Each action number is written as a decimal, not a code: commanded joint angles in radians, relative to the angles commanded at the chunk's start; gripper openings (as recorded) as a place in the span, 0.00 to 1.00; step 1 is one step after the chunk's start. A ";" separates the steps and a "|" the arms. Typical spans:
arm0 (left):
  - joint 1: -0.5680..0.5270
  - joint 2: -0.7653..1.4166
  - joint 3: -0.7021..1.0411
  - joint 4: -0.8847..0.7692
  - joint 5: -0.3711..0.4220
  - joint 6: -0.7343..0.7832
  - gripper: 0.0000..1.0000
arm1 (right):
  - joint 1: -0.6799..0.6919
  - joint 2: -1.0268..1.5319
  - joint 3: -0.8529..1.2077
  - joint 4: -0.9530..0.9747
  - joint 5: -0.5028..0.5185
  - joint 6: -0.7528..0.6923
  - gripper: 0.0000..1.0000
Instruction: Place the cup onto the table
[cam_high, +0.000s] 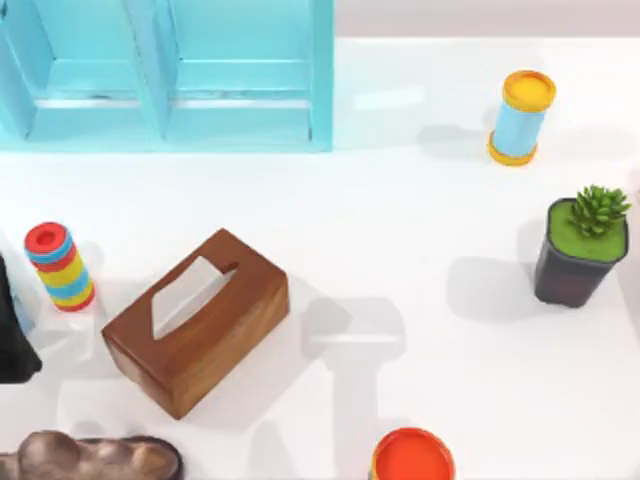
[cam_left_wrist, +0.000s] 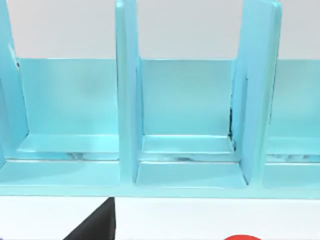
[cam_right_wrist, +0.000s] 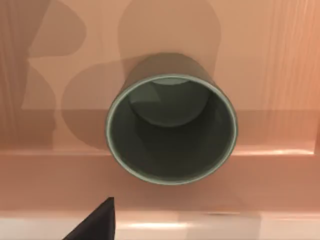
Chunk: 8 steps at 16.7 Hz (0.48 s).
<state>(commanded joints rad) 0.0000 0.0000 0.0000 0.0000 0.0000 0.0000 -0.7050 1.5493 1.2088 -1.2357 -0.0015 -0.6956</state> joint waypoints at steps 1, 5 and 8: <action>0.000 0.000 0.000 0.000 0.000 0.000 1.00 | 0.000 0.007 -0.022 0.030 0.000 0.000 1.00; 0.000 0.000 0.000 0.000 0.000 0.000 1.00 | 0.002 0.046 -0.139 0.187 0.000 0.003 1.00; 0.000 0.000 0.000 0.000 0.000 0.000 1.00 | 0.003 0.077 -0.228 0.309 0.000 0.004 1.00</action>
<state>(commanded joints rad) 0.0000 0.0000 0.0000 0.0000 0.0000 0.0000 -0.7020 1.6260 0.9810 -0.9263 -0.0015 -0.6913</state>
